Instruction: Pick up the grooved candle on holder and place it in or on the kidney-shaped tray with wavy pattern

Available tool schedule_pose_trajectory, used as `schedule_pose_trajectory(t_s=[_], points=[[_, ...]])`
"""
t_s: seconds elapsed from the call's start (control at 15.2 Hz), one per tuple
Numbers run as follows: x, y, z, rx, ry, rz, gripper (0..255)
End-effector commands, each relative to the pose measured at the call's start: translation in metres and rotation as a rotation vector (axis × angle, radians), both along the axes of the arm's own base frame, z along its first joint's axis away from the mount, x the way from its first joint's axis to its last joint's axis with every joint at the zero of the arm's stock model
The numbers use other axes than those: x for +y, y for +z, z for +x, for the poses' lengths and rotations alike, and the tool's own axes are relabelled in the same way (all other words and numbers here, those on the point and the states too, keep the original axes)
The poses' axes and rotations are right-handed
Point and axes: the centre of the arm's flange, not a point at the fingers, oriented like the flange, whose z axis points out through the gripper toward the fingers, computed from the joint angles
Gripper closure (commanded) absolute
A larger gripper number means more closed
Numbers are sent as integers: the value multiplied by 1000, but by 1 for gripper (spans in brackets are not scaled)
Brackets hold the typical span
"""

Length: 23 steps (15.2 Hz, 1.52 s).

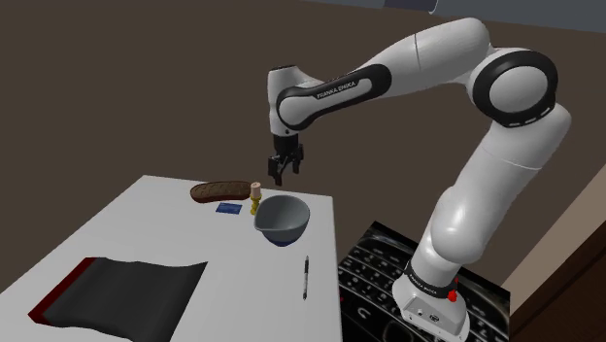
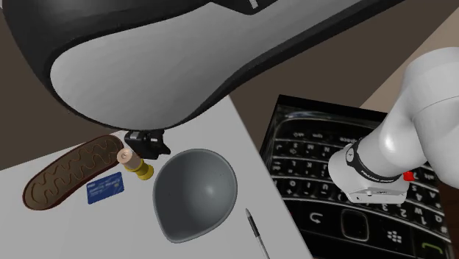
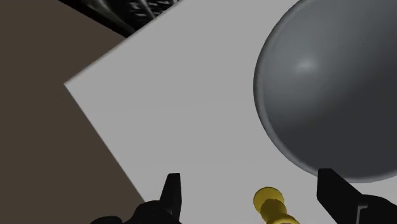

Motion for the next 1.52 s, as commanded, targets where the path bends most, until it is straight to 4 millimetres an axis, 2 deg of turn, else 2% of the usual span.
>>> schedule_pose_trajectory(t_s=[0.0, 0.4, 0.92, 1.39, 1.45], points=[[16, -13, 17, -9, 1, 2, 0], [56, -40, 71, -34, 5, 6, 0], [55, -80, 68, -34, 5, 6, 0], [55, -80, 68, -34, 5, 6, 0], [55, -80, 68, -34, 5, 6, 255]])
